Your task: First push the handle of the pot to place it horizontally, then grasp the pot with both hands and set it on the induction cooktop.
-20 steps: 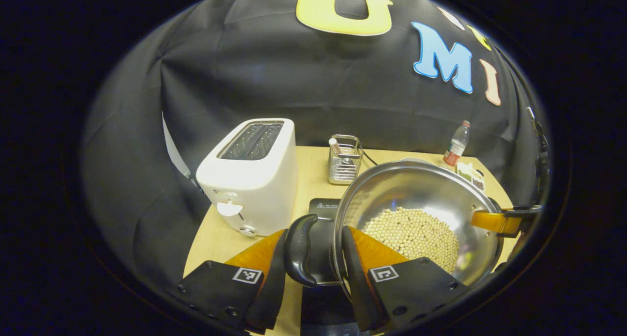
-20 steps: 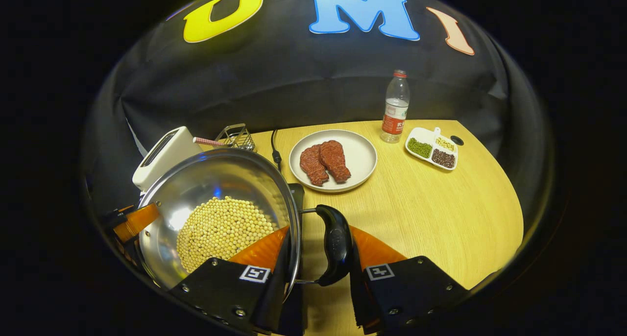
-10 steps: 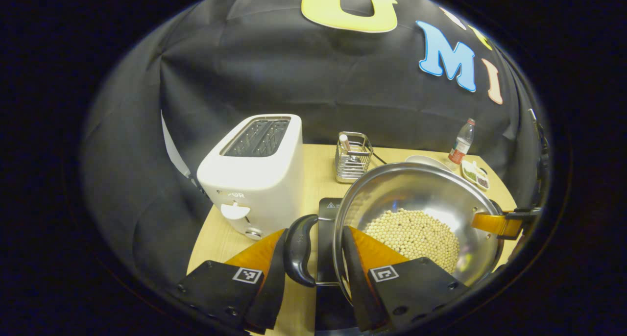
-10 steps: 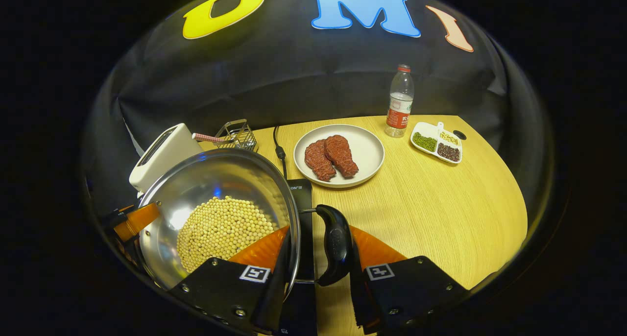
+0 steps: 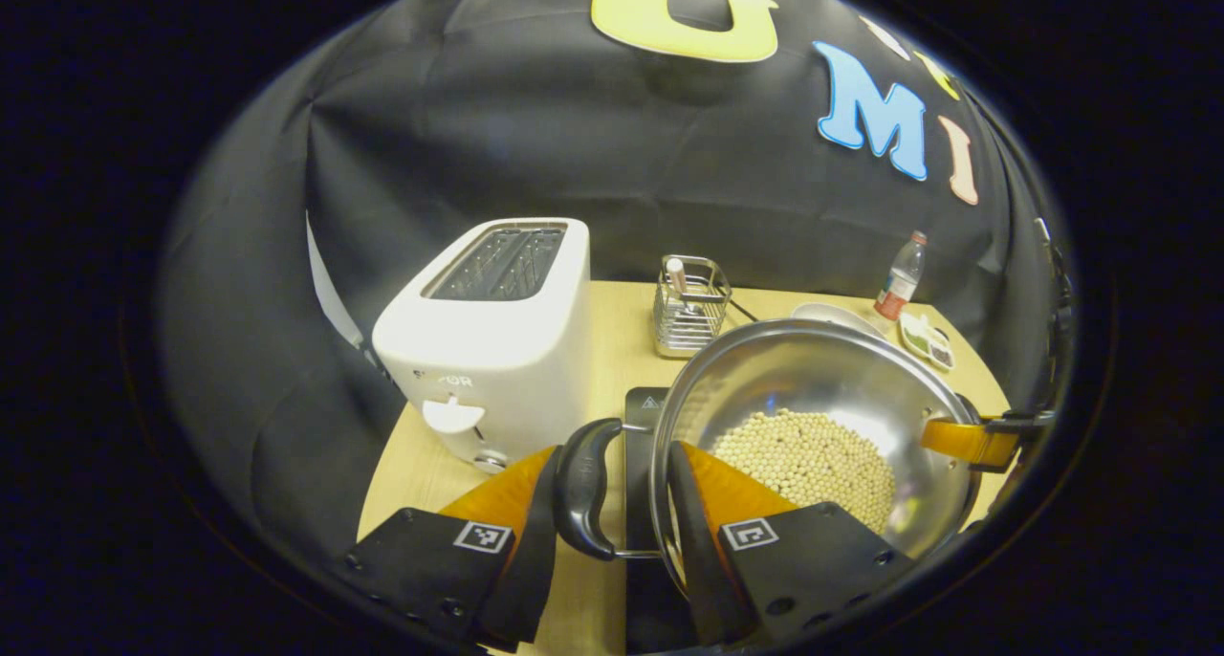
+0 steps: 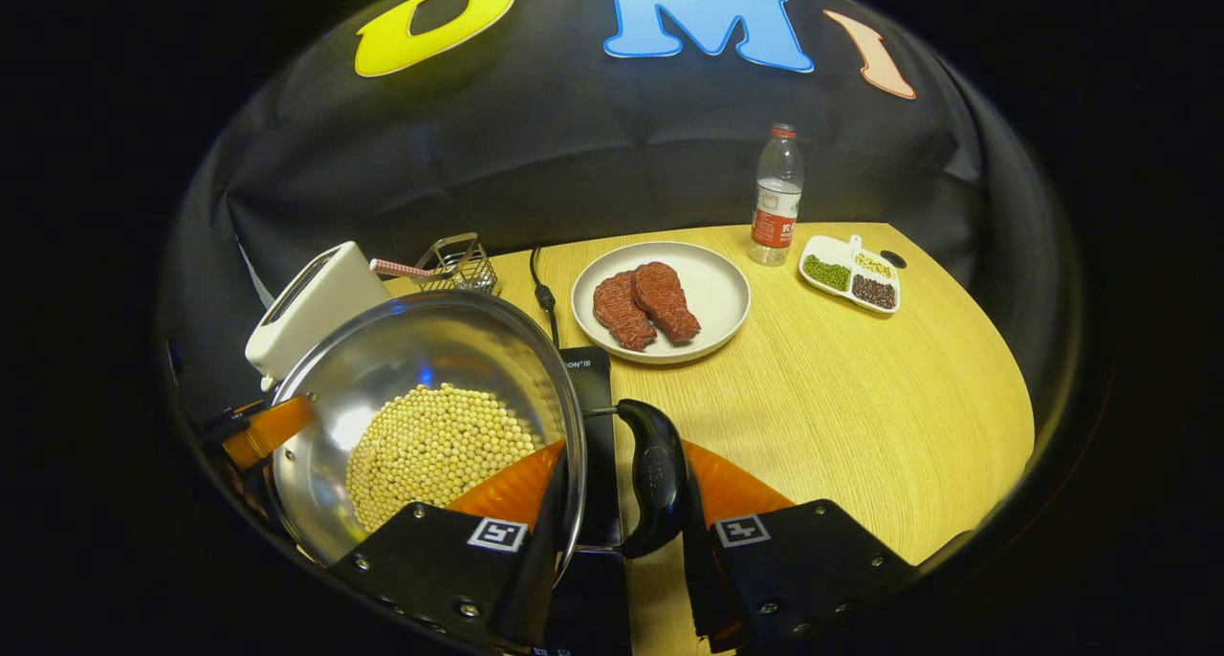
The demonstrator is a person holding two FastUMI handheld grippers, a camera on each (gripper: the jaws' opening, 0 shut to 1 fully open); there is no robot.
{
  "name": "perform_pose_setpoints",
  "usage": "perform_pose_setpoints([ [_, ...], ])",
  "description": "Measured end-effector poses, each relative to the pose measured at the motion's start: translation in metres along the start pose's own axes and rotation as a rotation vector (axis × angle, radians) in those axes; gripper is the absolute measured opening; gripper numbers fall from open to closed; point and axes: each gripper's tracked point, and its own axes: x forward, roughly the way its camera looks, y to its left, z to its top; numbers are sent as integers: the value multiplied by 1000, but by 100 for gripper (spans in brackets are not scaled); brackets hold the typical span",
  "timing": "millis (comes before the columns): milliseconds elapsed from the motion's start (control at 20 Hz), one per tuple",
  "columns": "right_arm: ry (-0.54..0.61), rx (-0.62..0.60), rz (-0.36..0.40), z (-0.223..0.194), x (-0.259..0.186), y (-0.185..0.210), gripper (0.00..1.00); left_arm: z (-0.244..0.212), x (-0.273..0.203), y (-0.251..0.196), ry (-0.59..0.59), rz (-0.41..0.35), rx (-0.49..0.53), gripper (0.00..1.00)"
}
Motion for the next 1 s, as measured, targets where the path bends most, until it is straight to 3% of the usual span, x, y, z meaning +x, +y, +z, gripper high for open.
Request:
perform_pose_setpoints([
  [100,6,5,-1,-6,2,-1,51,-4,5,-5,-1,-2,4,69],
  [150,-6,3,1,-6,1,-1,57,-6,5,-6,-3,-2,9,65],
  [400,-29,-21,8,-2,5,0,57,-12,0,2,-26,-2,-8,63],
  [500,-37,-27,5,-1,5,0,57,-12,-1,3,-34,0,-13,68],
  [600,-49,-27,6,0,6,1,57,-12,1,5,-38,3,-17,64],
  [850,-84,-59,52,10,6,4,58,-12,-10,10,-55,28,-48,73],
  [950,-159,-66,88,27,-6,3,78,-1,-24,22,-83,50,-76,85],
  [1000,-195,-74,101,37,-14,2,83,6,-35,27,-105,71,-82,92],
])
